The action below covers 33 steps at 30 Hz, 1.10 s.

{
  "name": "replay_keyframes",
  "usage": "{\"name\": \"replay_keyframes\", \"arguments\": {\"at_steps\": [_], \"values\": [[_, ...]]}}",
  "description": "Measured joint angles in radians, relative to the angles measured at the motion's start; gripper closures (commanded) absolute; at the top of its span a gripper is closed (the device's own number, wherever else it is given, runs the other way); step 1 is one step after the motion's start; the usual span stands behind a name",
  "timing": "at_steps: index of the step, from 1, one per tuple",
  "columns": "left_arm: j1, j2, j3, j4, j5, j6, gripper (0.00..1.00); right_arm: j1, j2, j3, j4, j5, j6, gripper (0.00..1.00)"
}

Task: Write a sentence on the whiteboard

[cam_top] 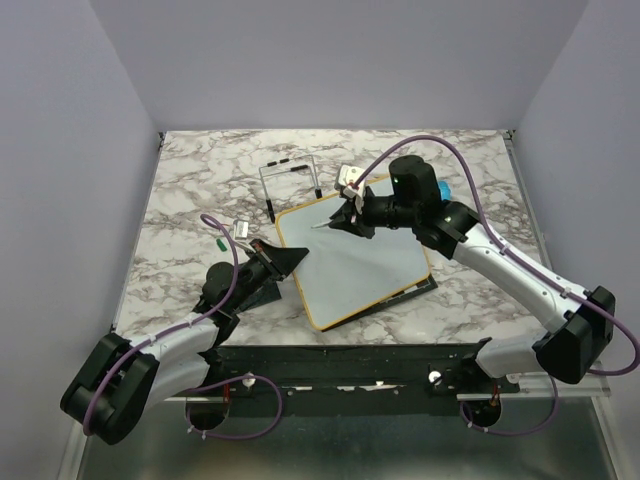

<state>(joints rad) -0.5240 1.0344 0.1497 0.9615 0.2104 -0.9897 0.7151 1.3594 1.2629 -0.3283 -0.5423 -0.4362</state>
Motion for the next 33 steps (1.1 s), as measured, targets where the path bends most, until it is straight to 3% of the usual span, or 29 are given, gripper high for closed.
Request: {"name": "replay_keyframes", "arguments": {"at_steps": [33], "values": [[-0.002,-0.009,0.000,0.009,0.004,0.031,1.00,0.030,0.042,-0.022,0.080,0.053,0.082,0.99]]}}
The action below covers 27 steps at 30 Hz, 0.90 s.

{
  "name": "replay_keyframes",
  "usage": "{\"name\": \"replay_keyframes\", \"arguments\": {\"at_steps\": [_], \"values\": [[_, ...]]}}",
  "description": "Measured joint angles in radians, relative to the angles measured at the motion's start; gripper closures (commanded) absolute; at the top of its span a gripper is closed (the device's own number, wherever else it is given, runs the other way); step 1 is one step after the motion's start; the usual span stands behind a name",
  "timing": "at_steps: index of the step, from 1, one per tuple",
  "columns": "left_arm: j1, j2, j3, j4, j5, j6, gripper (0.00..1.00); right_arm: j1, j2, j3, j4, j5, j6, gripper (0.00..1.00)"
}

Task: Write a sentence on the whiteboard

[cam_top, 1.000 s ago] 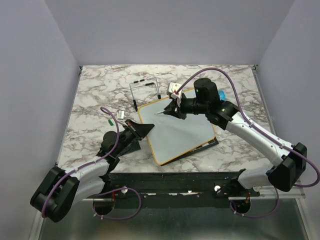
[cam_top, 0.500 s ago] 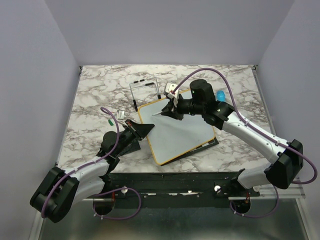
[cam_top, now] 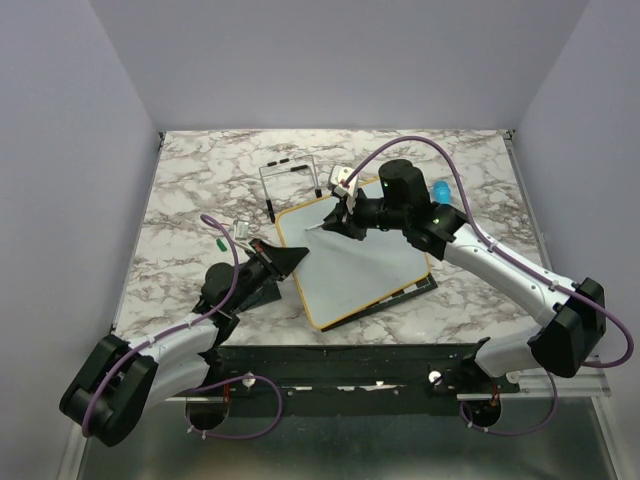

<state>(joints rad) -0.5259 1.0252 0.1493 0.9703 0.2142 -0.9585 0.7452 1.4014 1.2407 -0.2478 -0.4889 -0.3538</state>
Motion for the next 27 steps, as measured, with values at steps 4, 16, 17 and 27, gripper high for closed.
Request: {"name": "replay_keyframes", "arguments": {"at_steps": [4,16,17,27], "values": [[0.000,-0.006,-0.001,0.001,0.004,0.013,1.00,0.000,0.001,-0.001,0.000,-0.002,0.017,0.99],[0.000,-0.014,-0.011,0.027,0.016,0.052,1.00,-0.097,-0.008,-0.002,0.000,-0.185,0.093,0.99],[0.000,-0.014,-0.011,0.029,0.018,0.055,1.00,-0.109,-0.008,-0.003,0.000,-0.203,0.097,0.99],[0.000,-0.010,-0.013,0.054,0.038,0.080,1.00,-0.138,0.046,-0.003,0.000,-0.316,0.143,0.99]]}}
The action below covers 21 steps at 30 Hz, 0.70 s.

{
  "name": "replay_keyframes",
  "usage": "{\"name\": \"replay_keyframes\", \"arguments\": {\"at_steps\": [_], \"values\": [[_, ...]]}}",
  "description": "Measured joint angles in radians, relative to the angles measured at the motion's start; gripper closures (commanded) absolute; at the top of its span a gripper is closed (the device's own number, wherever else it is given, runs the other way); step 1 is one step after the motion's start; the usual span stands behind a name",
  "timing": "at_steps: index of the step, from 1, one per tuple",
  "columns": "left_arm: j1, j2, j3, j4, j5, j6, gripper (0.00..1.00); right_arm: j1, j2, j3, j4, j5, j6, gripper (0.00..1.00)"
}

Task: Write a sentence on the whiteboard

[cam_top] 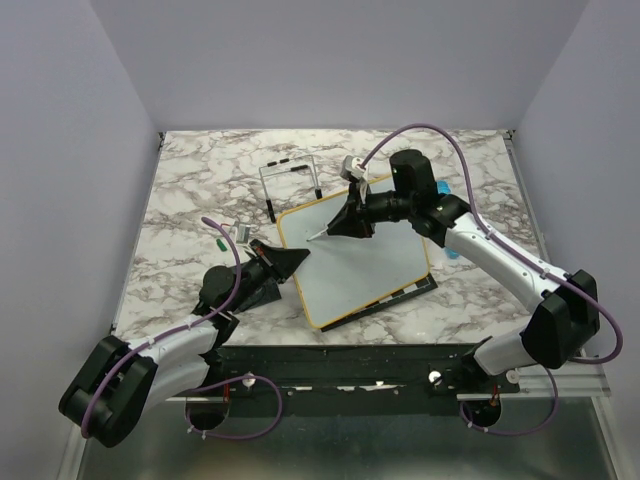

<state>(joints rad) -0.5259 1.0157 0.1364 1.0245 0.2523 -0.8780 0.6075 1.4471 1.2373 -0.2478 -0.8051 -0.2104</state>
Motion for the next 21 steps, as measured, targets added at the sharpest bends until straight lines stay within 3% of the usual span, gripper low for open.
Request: {"name": "replay_keyframes", "arguments": {"at_steps": [21], "values": [[0.000,0.012,-0.004,0.023,0.011,0.004,1.00,-0.014,0.022,0.039,0.000,-0.034,0.055,0.99]]}}
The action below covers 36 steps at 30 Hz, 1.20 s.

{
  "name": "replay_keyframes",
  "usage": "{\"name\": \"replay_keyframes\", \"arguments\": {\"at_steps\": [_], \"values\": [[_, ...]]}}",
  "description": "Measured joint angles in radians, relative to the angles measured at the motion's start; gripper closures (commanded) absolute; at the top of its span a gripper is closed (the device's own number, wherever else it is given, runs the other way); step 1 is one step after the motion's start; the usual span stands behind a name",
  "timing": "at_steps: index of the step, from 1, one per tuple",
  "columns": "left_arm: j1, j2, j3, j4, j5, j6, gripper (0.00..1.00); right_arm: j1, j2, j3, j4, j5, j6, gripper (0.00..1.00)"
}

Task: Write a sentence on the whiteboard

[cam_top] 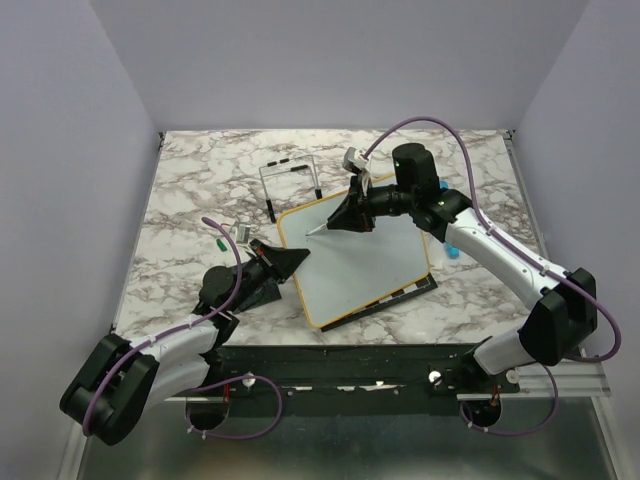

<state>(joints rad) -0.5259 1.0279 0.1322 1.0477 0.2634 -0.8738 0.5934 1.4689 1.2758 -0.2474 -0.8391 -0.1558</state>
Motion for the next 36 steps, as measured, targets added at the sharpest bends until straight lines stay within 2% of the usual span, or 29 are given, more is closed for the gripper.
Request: {"name": "replay_keyframes", "arguments": {"at_steps": [21,36], "values": [[0.000,0.007,-0.002,0.010,0.004,0.000,1.00,-0.011,0.018,0.001,0.002,0.002,0.014,0.99],[0.000,0.006,-0.006,0.009,0.003,-0.002,1.00,-0.013,-0.024,-0.097,0.006,0.001,-0.006,0.99]]}}
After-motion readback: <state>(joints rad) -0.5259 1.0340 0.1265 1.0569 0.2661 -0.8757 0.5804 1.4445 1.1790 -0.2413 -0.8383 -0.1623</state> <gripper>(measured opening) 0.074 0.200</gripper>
